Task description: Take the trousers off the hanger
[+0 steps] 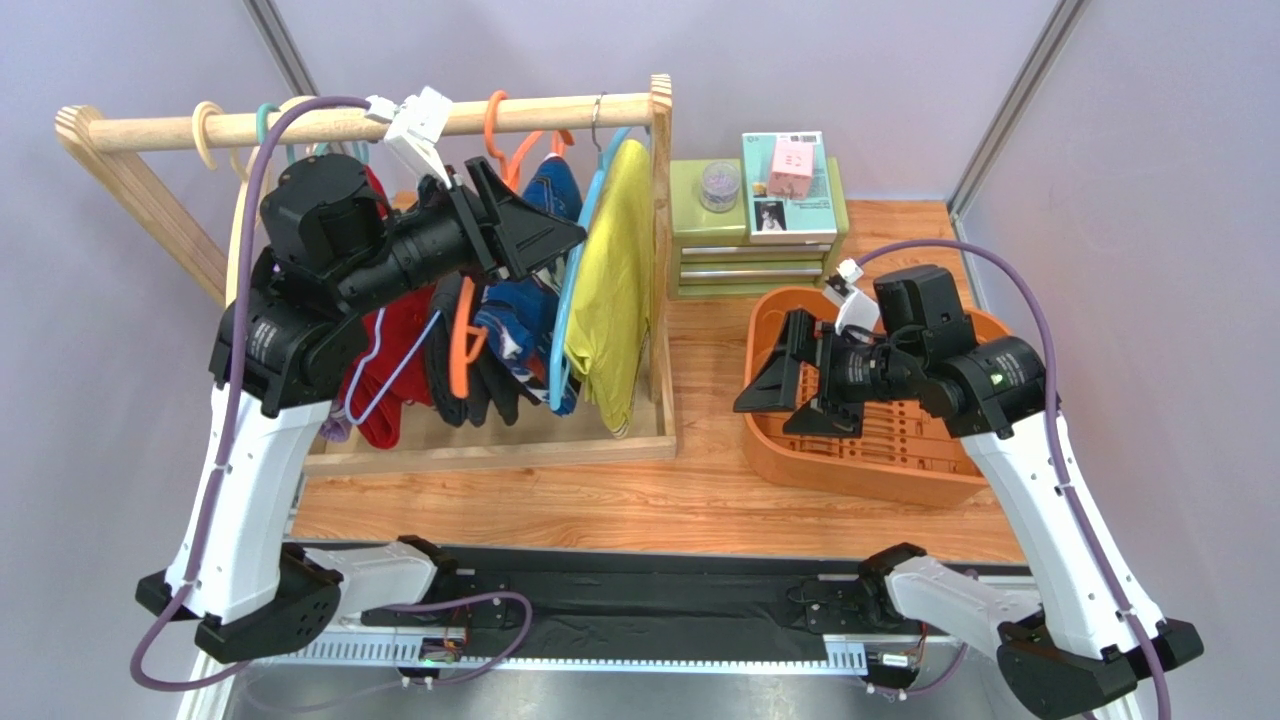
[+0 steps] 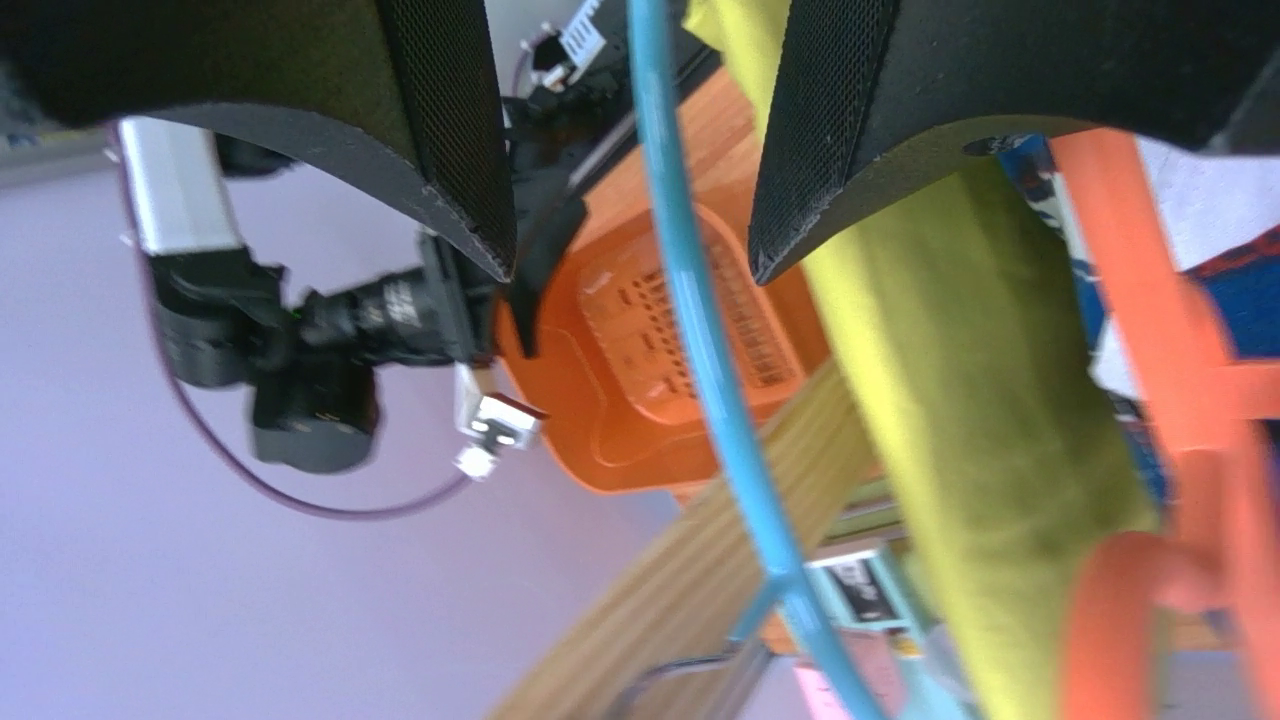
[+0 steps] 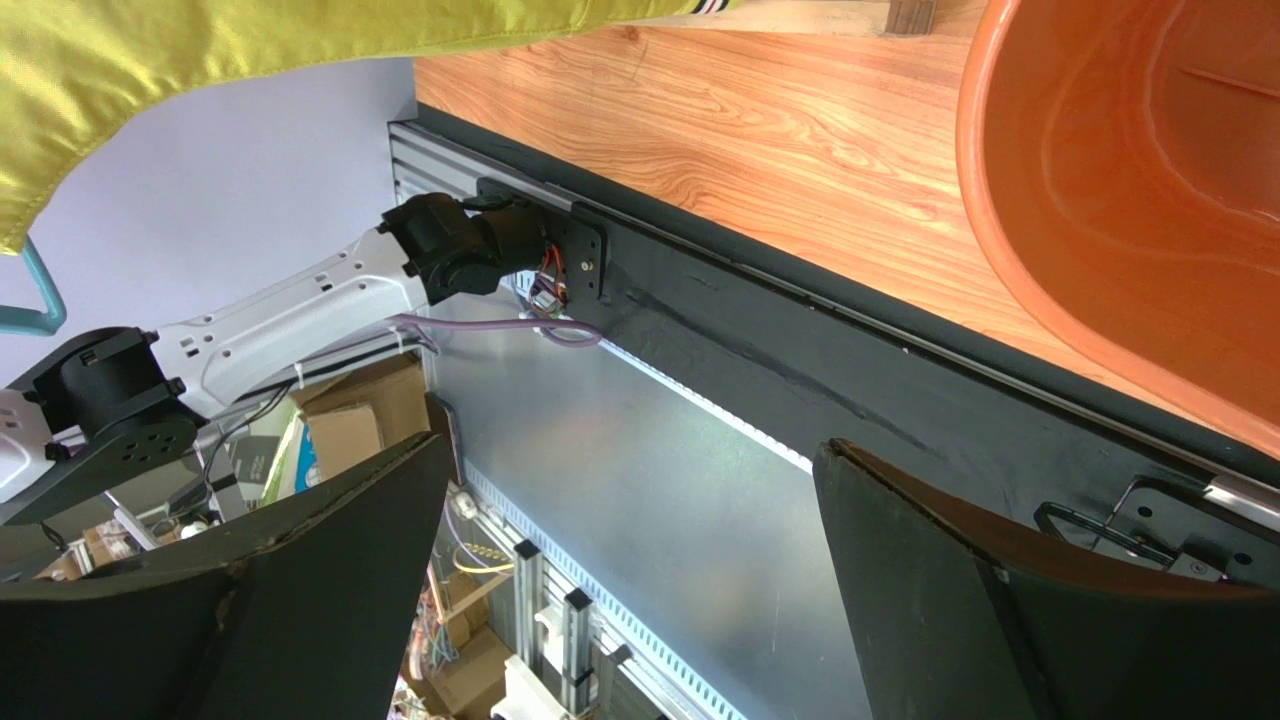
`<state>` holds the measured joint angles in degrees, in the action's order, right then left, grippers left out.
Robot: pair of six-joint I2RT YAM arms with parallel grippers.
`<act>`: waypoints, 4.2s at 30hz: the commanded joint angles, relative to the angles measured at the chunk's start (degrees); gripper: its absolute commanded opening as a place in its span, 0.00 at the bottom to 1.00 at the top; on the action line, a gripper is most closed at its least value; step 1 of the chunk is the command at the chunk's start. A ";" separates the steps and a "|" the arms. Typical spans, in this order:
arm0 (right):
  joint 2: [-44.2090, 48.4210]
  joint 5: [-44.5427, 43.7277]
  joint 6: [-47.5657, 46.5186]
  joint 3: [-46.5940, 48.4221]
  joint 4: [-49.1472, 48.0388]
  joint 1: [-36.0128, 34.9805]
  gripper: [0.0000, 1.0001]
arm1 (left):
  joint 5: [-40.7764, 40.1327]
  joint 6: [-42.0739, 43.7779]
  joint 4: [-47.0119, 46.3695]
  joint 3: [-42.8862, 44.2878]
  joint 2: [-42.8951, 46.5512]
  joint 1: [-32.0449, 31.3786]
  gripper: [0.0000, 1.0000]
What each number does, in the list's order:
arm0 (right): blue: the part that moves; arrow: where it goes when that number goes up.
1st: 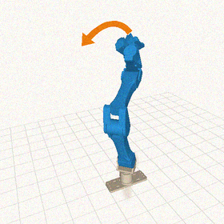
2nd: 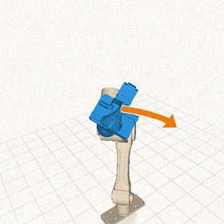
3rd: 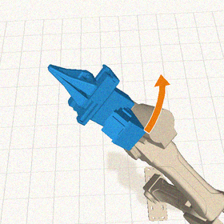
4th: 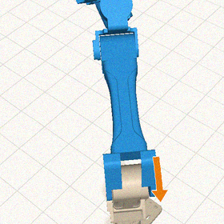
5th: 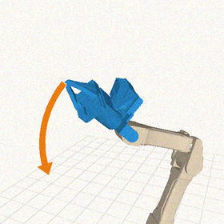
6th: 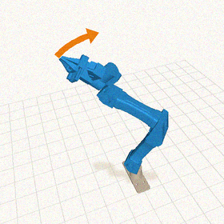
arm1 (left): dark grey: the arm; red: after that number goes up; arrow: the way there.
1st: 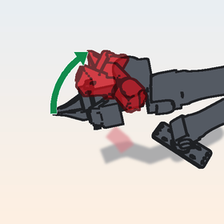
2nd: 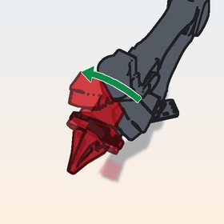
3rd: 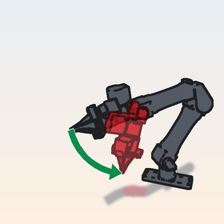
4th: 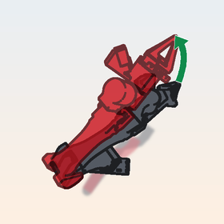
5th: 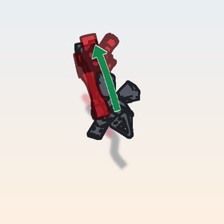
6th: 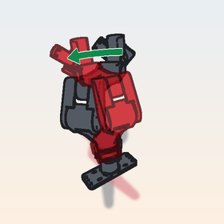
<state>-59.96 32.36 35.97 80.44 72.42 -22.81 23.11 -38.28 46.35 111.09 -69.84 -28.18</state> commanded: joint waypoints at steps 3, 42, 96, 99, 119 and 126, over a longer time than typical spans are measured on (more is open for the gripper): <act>2.92 -1.16 2.53 1.65 -1.31 -0.04 0.99 | -12.65 2.51 -1.35 -0.26 1.12 -1.79 0.64; 6.53 -3.27 7.54 2.35 0.26 -0.04 0.98 | -7.65 -6.27 -7.94 -2.19 -2.14 -5.04 0.00; -16.31 -54.03 -5.55 32.13 2.03 -53.28 0.99 | -11.86 -20.43 -3.98 0.62 12.01 -5.04 0.00; -18.42 -63.19 -9.76 31.97 -6.48 -60.41 0.99 | -13.88 -21.66 -3.72 0.45 12.97 -5.04 0.00; -29.95 -83.17 -37.90 30.21 -42.89 -77.38 0.90 | -18.02 -32.38 -3.46 -3.60 19.04 -4.95 0.00; -32.31 -82.10 -36.93 28.80 -43.07 -78.35 0.94 | -16.00 -33.52 -3.46 -3.33 19.04 -5.04 0.00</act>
<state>-90.78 -48.66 -0.10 108.92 32.62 -100.82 6.46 -69.97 52.97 105.78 -52.23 -33.04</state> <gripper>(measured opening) 0.925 0.117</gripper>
